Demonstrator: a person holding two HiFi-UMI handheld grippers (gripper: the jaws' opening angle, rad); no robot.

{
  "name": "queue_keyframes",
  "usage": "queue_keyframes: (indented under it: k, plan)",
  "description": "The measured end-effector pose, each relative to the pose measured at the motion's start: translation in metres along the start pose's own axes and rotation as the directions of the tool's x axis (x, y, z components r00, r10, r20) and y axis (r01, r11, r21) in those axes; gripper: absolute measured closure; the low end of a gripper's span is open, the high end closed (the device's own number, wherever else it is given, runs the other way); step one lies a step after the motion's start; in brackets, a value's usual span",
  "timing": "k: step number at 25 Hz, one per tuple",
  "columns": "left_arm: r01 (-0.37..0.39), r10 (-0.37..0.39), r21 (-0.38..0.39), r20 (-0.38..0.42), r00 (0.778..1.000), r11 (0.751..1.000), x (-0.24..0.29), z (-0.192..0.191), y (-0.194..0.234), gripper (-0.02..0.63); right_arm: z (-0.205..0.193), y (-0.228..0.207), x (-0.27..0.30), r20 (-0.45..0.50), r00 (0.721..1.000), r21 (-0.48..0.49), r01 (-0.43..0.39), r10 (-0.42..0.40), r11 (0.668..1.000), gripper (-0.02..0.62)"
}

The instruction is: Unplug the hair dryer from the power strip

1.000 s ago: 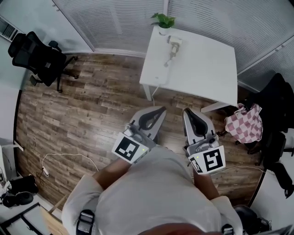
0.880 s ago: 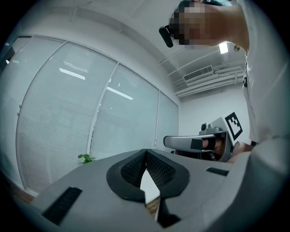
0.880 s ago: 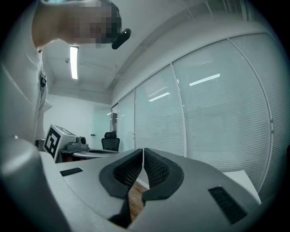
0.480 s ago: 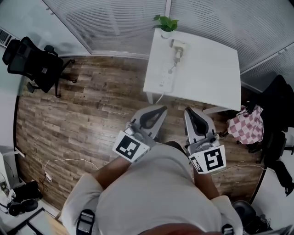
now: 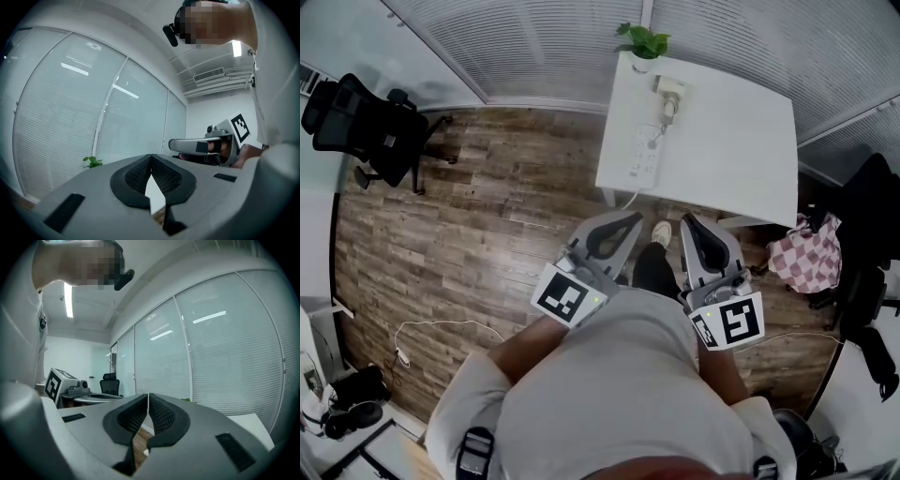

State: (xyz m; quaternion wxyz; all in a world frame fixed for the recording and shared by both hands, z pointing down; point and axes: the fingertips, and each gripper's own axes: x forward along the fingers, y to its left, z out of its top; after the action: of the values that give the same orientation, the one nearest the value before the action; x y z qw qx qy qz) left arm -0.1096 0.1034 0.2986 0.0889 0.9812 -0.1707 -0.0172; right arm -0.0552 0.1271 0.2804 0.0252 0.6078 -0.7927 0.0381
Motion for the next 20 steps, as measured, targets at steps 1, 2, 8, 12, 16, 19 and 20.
queue_keyframes:
  k: [1,2,8,12,16,19,20]
  plan:
    - [-0.002,0.002,0.003,0.002,1.000,1.000,0.003,0.000,0.001,0.577,-0.001,-0.003,0.001,-0.002,1.000,0.001,-0.003,0.003,1.000,0.561]
    - [-0.004,0.004,0.004,0.003,1.000,1.000,0.006,0.000,0.002,0.577,-0.002,-0.006,0.003,-0.004,1.000,0.002,-0.006,0.006,1.000,0.561]
    - [-0.013,0.013,0.003,-0.002,1.000,1.000,0.023,0.002,0.012,0.577,0.002,-0.025,0.014,0.006,1.000,-0.002,-0.008,0.008,1.000,0.561]
    - [-0.018,0.018,0.002,0.000,1.000,1.000,0.047,0.002,0.016,0.577,0.002,-0.048,0.020,0.009,1.000,-0.006,-0.018,0.018,1.000,0.561]
    - [-0.023,0.023,0.005,-0.001,1.000,1.000,0.072,0.003,0.019,0.577,0.001,-0.072,0.027,0.008,1.000,-0.006,-0.028,0.028,1.000,0.561]
    - [-0.029,0.029,0.003,-0.004,1.000,1.000,0.094,0.002,0.022,0.577,0.000,-0.093,0.033,0.010,0.999,-0.005,-0.038,0.038,0.999,0.561]
    - [-0.030,0.030,0.001,-0.003,1.000,1.000,0.102,0.002,0.023,0.577,0.000,-0.101,0.035,0.010,0.999,-0.004,-0.041,0.041,0.999,0.561]
